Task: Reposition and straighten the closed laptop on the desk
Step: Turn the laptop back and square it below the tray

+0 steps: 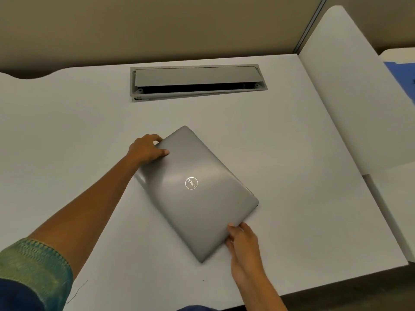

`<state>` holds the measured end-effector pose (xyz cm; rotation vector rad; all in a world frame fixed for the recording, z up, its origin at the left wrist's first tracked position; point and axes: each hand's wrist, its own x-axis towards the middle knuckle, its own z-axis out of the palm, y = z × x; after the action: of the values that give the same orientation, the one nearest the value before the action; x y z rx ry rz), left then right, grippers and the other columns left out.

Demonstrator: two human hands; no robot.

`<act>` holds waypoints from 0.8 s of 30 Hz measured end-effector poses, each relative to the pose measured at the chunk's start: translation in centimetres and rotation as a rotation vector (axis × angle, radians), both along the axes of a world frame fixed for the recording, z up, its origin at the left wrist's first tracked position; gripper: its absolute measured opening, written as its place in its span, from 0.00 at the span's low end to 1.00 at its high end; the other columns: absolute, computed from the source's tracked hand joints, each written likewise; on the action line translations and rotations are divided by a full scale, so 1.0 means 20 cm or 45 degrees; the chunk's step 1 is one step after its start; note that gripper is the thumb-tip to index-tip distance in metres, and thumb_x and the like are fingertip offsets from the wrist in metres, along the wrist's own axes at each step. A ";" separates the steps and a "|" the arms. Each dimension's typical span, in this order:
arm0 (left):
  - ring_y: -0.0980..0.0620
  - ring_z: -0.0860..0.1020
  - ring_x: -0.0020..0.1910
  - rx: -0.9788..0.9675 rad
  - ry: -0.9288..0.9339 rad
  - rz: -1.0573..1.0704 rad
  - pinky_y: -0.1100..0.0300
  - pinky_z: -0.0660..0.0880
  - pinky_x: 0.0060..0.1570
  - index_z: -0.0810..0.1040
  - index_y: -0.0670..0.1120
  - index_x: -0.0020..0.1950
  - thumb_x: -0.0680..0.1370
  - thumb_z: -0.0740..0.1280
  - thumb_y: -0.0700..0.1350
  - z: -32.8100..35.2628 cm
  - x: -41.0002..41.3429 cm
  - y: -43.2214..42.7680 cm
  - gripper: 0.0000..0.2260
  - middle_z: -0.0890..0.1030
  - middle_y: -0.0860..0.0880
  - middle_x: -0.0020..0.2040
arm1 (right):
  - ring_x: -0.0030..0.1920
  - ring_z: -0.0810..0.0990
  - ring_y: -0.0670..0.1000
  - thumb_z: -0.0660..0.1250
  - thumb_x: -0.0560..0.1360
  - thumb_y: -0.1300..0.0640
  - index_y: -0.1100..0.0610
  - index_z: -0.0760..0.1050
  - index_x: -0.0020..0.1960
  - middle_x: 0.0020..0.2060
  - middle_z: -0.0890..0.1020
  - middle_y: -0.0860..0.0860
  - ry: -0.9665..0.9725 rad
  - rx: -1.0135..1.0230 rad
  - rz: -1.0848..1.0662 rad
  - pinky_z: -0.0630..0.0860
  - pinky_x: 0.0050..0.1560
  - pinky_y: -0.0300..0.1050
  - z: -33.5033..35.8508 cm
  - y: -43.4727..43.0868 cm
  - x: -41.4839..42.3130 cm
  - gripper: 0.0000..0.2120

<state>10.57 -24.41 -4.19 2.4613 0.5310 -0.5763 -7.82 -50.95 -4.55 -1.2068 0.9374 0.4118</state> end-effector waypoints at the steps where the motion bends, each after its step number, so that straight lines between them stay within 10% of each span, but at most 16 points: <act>1: 0.41 0.74 0.65 0.008 0.010 0.054 0.49 0.70 0.61 0.74 0.50 0.68 0.73 0.71 0.55 0.00 -0.05 0.02 0.25 0.76 0.44 0.68 | 0.53 0.80 0.56 0.62 0.77 0.67 0.64 0.75 0.61 0.55 0.82 0.59 -0.015 -0.042 0.027 0.76 0.50 0.44 -0.01 -0.04 0.04 0.13; 15: 0.41 0.80 0.53 -0.633 -0.086 0.883 0.49 0.79 0.55 0.78 0.42 0.65 0.73 0.73 0.41 -0.08 -0.61 0.04 0.20 0.81 0.41 0.60 | 0.39 0.77 0.46 0.64 0.77 0.66 0.63 0.75 0.64 0.49 0.79 0.55 -0.111 -0.462 0.567 0.71 0.37 0.37 0.10 -0.32 0.67 0.15; 24: 0.42 0.81 0.50 -0.676 -0.158 1.009 0.51 0.79 0.54 0.78 0.42 0.65 0.74 0.72 0.38 -0.11 -0.73 0.01 0.19 0.81 0.41 0.58 | 0.48 0.76 0.53 0.65 0.76 0.69 0.65 0.73 0.65 0.51 0.77 0.55 -0.137 -0.515 0.690 0.73 0.50 0.43 0.10 -0.27 0.79 0.18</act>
<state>-4.02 -24.21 -6.38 1.5932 1.0626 -0.1896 7.94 -56.34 -2.59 -1.8451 0.6035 0.5948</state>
